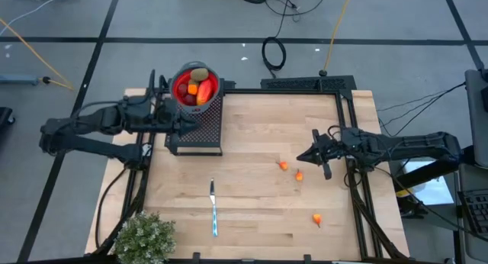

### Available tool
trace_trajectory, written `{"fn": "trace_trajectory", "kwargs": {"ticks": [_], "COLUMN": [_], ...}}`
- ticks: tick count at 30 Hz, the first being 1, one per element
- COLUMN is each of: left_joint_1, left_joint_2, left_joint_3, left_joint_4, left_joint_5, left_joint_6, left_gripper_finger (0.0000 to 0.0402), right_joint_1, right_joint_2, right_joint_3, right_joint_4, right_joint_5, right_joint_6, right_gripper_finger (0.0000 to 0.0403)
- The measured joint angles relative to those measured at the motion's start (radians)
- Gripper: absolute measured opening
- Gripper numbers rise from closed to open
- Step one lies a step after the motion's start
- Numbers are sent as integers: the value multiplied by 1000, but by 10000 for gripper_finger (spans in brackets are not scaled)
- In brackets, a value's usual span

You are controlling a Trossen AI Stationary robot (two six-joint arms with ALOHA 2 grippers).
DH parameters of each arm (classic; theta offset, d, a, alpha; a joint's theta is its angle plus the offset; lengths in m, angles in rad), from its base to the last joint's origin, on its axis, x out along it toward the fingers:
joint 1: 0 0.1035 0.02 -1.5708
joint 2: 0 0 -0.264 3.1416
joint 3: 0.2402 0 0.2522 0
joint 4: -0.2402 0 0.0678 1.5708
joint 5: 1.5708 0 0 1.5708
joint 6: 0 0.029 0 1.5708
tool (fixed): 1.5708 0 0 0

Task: Pick & Place Fruit
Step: Put the peach into the red strainer bowl on the shelf

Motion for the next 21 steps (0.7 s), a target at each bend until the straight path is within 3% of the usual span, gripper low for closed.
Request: {"fn": "trace_trajectory", "kwargs": {"ticks": [4,11,17,21], "left_joint_1": [-55,-149,-204,-221], "left_joint_2": [-35,-79,-92,-93], "left_joint_3": [-91,-208,-248,-250], "left_joint_4": [92,218,236,236], "left_joint_5": [-68,-154,-216,-223], "left_joint_6": [-39,-54,-67,-79], "left_gripper_finger": [11,8,2,11], "right_joint_1": [27,70,142,212], "right_joint_2": [77,242,363,427], "right_joint_3": [93,277,410,475], "right_joint_4": [-140,-439,-672,-791], "right_joint_5": [51,48,42,-27], "right_joint_6": [-60,-116,-170,-216], "right_gripper_finger": [0,0,0,0]}}
